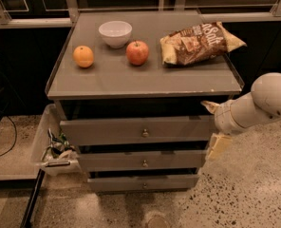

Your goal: Open top drawer

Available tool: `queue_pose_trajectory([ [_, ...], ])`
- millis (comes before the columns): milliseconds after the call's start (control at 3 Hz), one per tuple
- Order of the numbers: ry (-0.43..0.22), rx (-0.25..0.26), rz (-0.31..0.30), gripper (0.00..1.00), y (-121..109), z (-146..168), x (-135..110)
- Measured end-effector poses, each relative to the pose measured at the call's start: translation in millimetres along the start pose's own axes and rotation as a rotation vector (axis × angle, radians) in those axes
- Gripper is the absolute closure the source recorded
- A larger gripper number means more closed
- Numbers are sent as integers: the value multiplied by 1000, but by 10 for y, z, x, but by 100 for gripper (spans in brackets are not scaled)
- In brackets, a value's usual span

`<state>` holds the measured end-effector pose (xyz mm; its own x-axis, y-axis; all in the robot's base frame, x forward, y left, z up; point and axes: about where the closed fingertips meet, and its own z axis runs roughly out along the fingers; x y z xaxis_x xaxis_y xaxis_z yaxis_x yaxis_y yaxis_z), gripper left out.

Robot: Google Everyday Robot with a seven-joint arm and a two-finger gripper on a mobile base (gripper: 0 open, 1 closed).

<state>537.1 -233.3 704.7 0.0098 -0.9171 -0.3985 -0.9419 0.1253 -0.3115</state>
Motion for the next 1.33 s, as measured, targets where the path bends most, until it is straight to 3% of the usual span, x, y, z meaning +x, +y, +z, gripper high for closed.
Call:
queue_pose_trajectory([
  [333, -57, 6, -59, 0, -114, 207, -30],
  [667, -57, 6, -59, 0, -114, 207, -30],
  [1333, -105, -15, -65, 0, -124, 585, -57],
])
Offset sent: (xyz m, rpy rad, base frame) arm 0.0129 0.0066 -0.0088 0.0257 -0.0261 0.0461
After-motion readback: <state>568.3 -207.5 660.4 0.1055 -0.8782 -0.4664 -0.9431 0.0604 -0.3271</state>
